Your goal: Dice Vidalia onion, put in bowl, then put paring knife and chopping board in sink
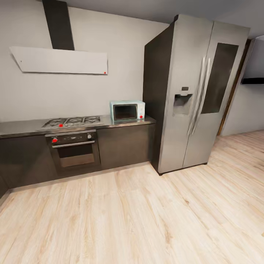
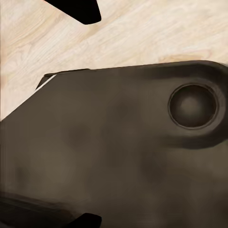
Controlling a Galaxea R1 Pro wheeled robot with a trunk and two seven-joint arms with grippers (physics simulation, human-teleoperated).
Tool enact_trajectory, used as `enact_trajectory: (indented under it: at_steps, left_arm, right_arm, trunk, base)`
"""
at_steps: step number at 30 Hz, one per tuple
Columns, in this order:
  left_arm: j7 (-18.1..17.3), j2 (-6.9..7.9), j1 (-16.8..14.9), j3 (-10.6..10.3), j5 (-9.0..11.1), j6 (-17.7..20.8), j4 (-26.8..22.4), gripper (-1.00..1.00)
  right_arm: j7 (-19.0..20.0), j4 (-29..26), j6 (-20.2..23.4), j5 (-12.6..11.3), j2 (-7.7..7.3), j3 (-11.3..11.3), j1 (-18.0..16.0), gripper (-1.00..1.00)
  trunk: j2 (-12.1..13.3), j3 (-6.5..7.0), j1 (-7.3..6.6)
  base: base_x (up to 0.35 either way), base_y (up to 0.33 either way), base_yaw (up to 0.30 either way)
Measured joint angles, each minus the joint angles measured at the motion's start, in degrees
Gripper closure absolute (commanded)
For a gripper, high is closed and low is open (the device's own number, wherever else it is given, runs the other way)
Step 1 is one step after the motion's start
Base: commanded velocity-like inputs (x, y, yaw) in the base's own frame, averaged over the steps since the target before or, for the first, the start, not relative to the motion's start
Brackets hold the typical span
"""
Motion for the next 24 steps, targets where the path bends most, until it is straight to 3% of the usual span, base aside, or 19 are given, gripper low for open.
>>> enact_trajectory:
  at_steps: [3,10,24]
  left_arm:
    - [-0.2,-0.35,0.6,0.4,0.2,-0.6,-0.9,-1.0]
    - [-0.2,-0.49,0.6,0.0,0.4,-2.0,-2.9,-1.0]
    - [0.2,-0.51,0.6,0.1,0.4,-6.5,-2.1,-1.0]
  right_arm:
    - [0.0,-0.9,0.2,-0.1,0.96,0.0,-0.3,-1.0]
    - [0.0,-2.5,-1.0,-0.1,1.55,0.1,-0.2,-1.0]
    - [-0.1,-5.1,-5.4,0.1,1.36,0.1,-0.2,-1.0]
  trunk:
    - [0.0,0.02,0.0]
    - [0.0,0.02,0.0]
    - [0.0,0.02,0.0]
  base:
    - [0.0,0.0,0.0]
    - [0.0,0.0,0.0]
    - [0.0,0.0,0.0]
